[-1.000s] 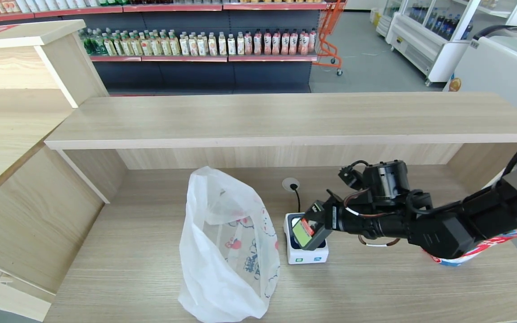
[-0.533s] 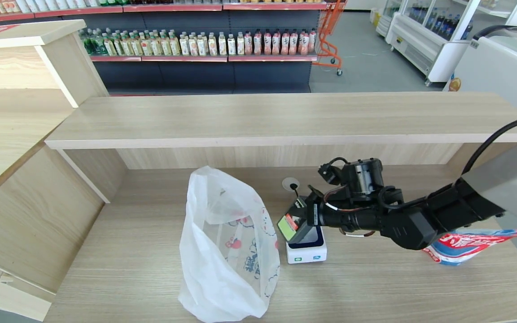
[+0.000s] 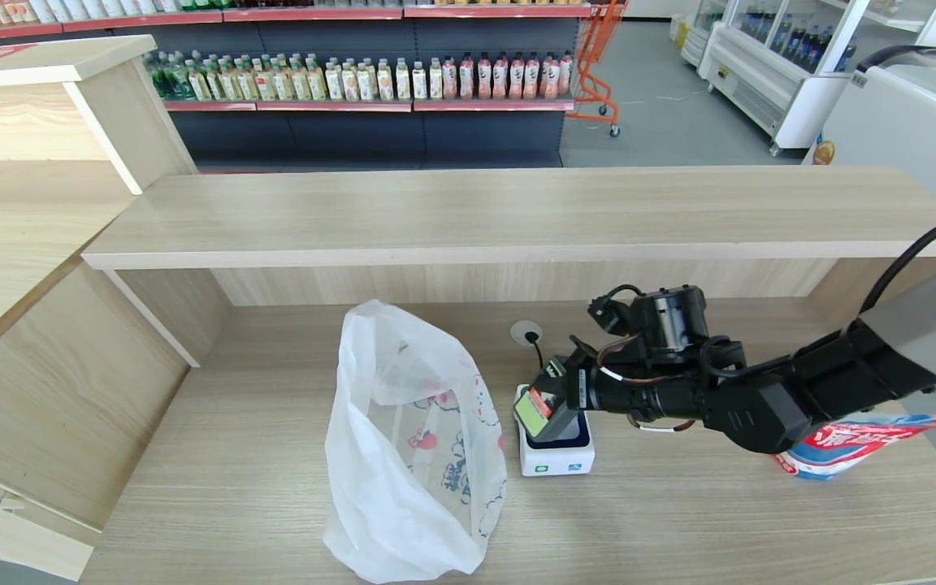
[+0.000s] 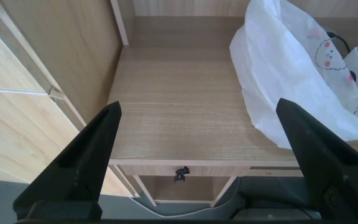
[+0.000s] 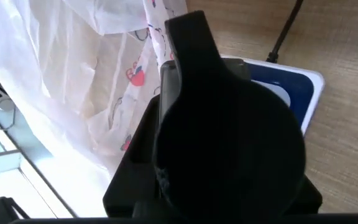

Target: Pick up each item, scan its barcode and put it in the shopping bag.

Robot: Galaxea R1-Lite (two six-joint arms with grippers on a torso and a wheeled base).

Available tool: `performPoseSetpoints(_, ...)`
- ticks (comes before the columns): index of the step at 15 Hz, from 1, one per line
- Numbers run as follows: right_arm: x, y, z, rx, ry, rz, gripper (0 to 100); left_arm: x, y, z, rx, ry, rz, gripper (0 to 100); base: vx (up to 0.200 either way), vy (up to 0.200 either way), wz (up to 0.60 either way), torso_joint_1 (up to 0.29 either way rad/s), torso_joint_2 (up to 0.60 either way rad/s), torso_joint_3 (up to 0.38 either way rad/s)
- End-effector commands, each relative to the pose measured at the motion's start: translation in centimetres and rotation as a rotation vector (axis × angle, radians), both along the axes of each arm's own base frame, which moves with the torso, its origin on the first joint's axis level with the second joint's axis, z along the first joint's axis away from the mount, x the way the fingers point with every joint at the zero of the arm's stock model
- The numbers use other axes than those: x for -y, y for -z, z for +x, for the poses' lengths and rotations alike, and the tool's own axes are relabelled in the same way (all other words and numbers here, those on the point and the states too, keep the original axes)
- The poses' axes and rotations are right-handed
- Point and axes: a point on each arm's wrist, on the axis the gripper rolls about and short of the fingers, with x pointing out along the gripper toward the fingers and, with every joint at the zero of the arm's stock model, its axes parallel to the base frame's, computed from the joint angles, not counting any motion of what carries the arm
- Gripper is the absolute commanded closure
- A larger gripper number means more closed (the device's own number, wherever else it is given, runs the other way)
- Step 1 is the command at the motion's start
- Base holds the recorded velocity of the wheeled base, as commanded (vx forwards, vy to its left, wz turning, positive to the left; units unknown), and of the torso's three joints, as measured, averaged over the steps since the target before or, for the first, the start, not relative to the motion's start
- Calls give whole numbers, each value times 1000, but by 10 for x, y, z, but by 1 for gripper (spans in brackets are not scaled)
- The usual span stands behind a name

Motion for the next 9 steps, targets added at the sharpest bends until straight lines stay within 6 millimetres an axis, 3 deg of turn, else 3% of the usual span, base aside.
performPoseSetpoints(1,19,-45,-32,41,33,94,100,0,0,0,0,-1,0,0,0,0,0,0,0,0)
performPoseSetpoints(4,61,-96,-77,172,91,134,100,0,0,0,0,0,0,0,0,0,0,0,0,0)
performPoseSetpoints(6,79,-103,-96,203,95,59,100,0,0,0,0,0,0,0,0,0,0,0,0,0)
performPoseSetpoints(9,90,-99,-115,205,102,26,100,0,0,0,0,-1,0,0,0,0,0,0,0,0)
